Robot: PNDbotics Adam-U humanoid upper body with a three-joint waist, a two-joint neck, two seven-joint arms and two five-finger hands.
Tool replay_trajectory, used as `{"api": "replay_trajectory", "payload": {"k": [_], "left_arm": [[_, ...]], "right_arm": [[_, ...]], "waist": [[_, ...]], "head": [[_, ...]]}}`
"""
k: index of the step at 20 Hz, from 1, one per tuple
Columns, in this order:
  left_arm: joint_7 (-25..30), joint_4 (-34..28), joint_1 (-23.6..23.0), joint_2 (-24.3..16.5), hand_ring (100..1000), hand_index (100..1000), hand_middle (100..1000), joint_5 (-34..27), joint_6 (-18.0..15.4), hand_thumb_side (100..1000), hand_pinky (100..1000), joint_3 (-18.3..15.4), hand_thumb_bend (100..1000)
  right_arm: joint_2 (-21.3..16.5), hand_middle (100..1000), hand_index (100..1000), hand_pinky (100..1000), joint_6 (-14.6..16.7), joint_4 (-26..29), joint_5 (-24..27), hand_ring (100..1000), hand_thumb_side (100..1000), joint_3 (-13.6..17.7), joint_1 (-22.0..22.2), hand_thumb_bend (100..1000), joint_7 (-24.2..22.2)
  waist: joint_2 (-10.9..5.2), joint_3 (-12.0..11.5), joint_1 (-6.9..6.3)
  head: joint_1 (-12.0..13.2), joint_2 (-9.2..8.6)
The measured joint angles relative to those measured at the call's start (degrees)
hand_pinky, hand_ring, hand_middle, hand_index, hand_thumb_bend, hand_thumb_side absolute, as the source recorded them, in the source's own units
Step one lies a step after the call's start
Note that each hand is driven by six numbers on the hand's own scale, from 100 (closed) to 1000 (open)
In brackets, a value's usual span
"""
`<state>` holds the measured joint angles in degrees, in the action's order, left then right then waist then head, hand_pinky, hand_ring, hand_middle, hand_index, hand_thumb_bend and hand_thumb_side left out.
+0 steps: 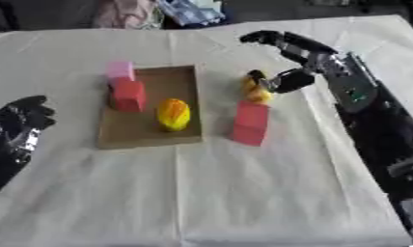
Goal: Pick up objects on the table and place them in the box.
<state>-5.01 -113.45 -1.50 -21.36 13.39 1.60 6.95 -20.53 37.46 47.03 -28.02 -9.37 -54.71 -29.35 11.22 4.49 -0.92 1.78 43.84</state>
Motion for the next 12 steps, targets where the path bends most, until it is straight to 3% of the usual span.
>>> {"api": "replay_trajectory", "payload": {"k": [12], "left_arm": [[2.17, 0.00, -0.01, 1.71, 652, 852, 648, 0.21, 1.39, 798, 727, 0.59, 100]], "right_arm": [[0.12, 924, 972, 977, 3.27, -7.41, -14.92, 986, 359, 3.46, -2.40, 100, 3.26]], "waist": [[-0.11, -0.29, 0.00]], "head": [[-0.63, 0.00]]}}
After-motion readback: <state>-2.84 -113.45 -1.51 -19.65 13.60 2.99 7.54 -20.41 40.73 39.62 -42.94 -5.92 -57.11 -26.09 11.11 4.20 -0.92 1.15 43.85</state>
